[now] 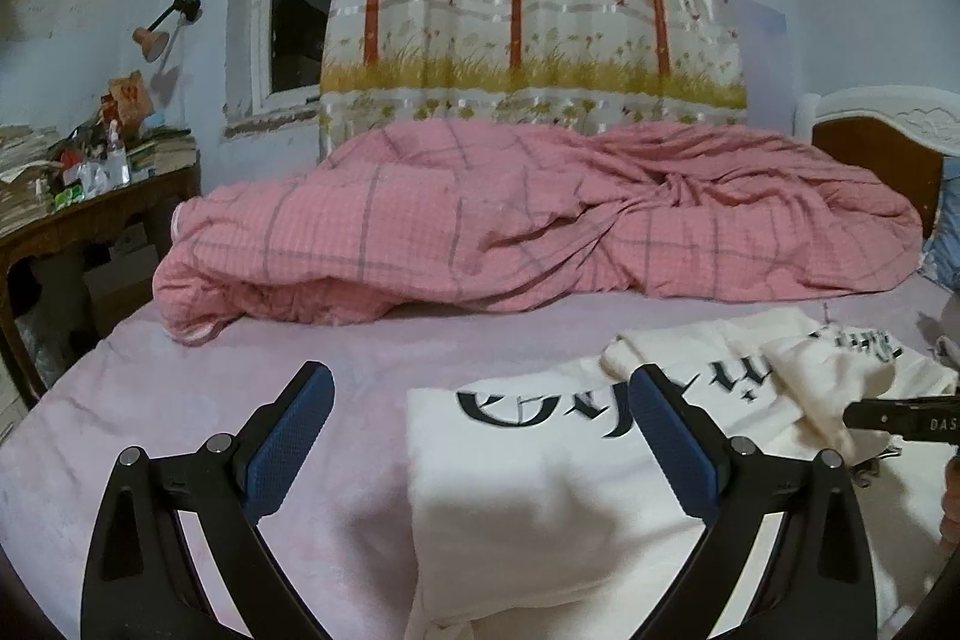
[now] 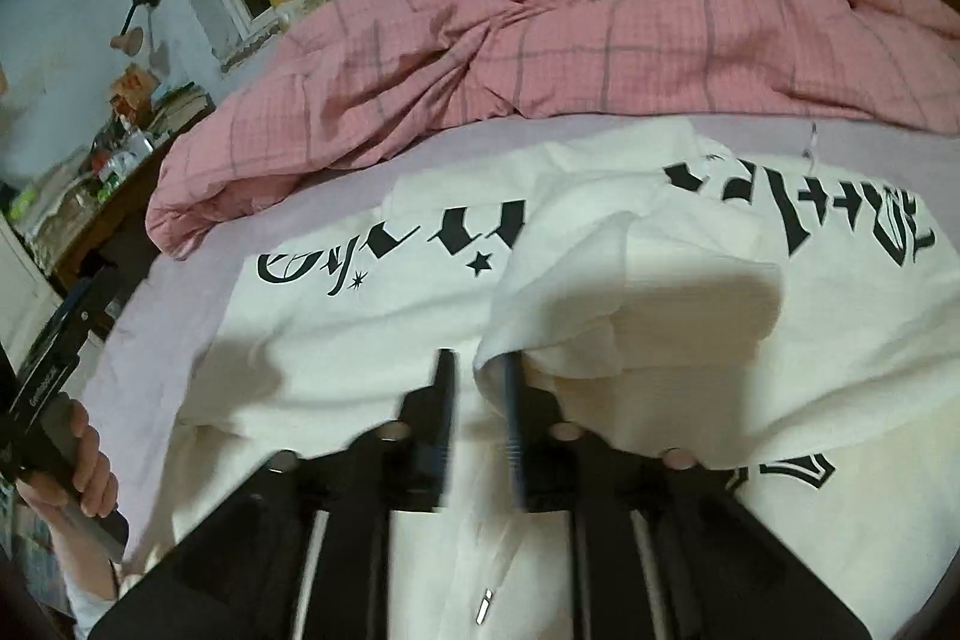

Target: Fold large clothes

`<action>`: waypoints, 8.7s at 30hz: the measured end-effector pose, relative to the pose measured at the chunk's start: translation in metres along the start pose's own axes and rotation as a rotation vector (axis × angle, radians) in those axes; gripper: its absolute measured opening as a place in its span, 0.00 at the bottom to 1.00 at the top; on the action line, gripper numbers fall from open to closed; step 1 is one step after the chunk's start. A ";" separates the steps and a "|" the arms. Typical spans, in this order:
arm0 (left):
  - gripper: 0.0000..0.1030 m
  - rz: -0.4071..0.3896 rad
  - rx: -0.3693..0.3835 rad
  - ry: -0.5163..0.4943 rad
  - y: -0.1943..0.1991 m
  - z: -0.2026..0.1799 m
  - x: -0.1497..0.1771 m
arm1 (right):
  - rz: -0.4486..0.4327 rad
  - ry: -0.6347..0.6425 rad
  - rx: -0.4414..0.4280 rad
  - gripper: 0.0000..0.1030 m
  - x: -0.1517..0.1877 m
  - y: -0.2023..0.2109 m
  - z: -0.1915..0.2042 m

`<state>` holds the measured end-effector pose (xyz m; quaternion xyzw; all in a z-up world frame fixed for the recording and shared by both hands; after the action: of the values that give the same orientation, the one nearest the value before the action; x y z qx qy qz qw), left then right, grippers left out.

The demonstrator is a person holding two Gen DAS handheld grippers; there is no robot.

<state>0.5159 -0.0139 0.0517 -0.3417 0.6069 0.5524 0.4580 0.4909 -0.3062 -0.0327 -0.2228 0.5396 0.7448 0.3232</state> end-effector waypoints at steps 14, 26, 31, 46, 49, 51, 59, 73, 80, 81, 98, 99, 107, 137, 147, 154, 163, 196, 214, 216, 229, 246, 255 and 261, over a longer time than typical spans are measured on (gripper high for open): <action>0.96 0.071 0.160 -0.211 0.023 -0.144 -0.015 | -0.146 -0.221 0.364 0.23 -0.035 0.089 -0.151; 0.96 0.217 0.278 -0.473 -0.031 -0.314 0.018 | 0.248 -0.132 0.519 0.09 0.012 0.031 -0.219; 0.96 0.211 0.256 -0.601 -0.058 -0.345 0.051 | 0.199 -0.142 0.458 0.09 0.002 0.051 -0.212; 0.71 0.145 0.068 -0.421 -0.100 -0.264 0.045 | 0.145 -0.124 0.428 0.09 -0.009 0.050 -0.197; 0.41 0.217 0.179 -0.276 -0.104 -0.240 0.042 | 0.148 -0.129 0.434 0.09 -0.008 0.050 -0.199; 0.41 0.237 0.176 -0.210 -0.107 -0.226 0.040 | 0.154 -0.126 0.452 0.09 -0.007 0.048 -0.201; 0.76 0.389 0.254 -0.106 -0.126 -0.208 0.052 | 0.157 -0.141 0.475 0.09 -0.006 0.047 -0.208; 0.18 0.257 0.041 -0.191 -0.122 -0.174 0.017 | 0.233 0.033 0.422 0.17 0.004 0.024 -0.176; 0.18 0.172 -0.043 -0.306 -0.100 -0.168 0.007 | 0.258 0.042 0.425 0.17 0.009 0.000 -0.165; 0.18 0.157 -0.067 -0.330 -0.098 -0.166 0.006 | 0.253 0.037 0.397 0.17 0.008 0.000 -0.162; 0.53 0.245 -0.071 -0.169 -0.103 -0.108 0.039 | 0.223 -0.057 0.400 0.30 0.009 0.000 -0.191; 0.54 0.243 -0.082 -0.169 -0.101 -0.103 0.040 | 0.222 -0.060 0.399 0.30 0.008 0.001 -0.191; 0.46 0.270 -0.106 -0.096 -0.083 -0.045 0.041 | 0.174 -0.070 0.434 0.30 -0.001 0.015 -0.187; 0.24 0.106 0.035 -0.009 -0.016 -0.074 0.016 | 0.019 0.002 0.381 0.31 -0.025 0.064 -0.136; 0.44 -0.218 0.018 -0.055 0.193 -0.059 -0.047 | -0.454 0.273 0.333 0.72 -0.027 0.244 0.009; 0.77 -0.348 0.019 -0.032 0.299 -0.038 -0.055 | -0.669 0.377 0.230 0.93 0.038 0.357 0.078; 1.00 -0.333 0.015 -0.009 0.350 -0.031 -0.003 | -0.689 0.337 0.340 1.00 0.119 0.391 0.078; 0.69 0.289 0.018 -0.004 0.152 0.010 0.170 | 0.006 0.194 0.409 0.59 0.156 0.172 -0.171; 0.09 0.368 0.101 0.055 0.146 0.011 0.181 | -0.320 0.228 0.510 0.08 0.158 0.243 -0.148; 0.09 0.285 0.091 0.033 0.160 0.008 0.171 | -0.341 0.228 0.517 0.08 0.159 0.247 -0.146; 0.11 0.406 -0.012 -0.060 0.106 -0.003 0.179 | -0.139 0.135 0.557 0.08 0.144 0.199 -0.179; 0.90 0.118 0.050 0.056 0.201 -0.046 0.151 | -0.219 0.076 0.465 0.85 0.166 0.246 -0.142; 0.90 0.284 0.272 0.010 0.183 -0.153 0.174 | -0.050 0.222 0.298 0.88 0.208 0.199 -0.063; 0.91 0.457 0.254 -0.021 0.162 -0.165 0.203 | 0.009 0.178 0.332 0.92 0.233 0.184 -0.070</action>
<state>0.2670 -0.1326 -0.0851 -0.1297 0.7280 0.5646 0.3666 0.1960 -0.3552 -0.0924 -0.2289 0.6827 0.6243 0.3030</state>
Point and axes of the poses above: each gripper's, at about its wrist camera, not at the fingertips, and y roughly against the way its jaws point, z to its left, x to its underside, the point moved 5 cm from there along -y, roughly the way its jaws point, and after that the axes turned 1 degree about x, right-handed, at the moved point
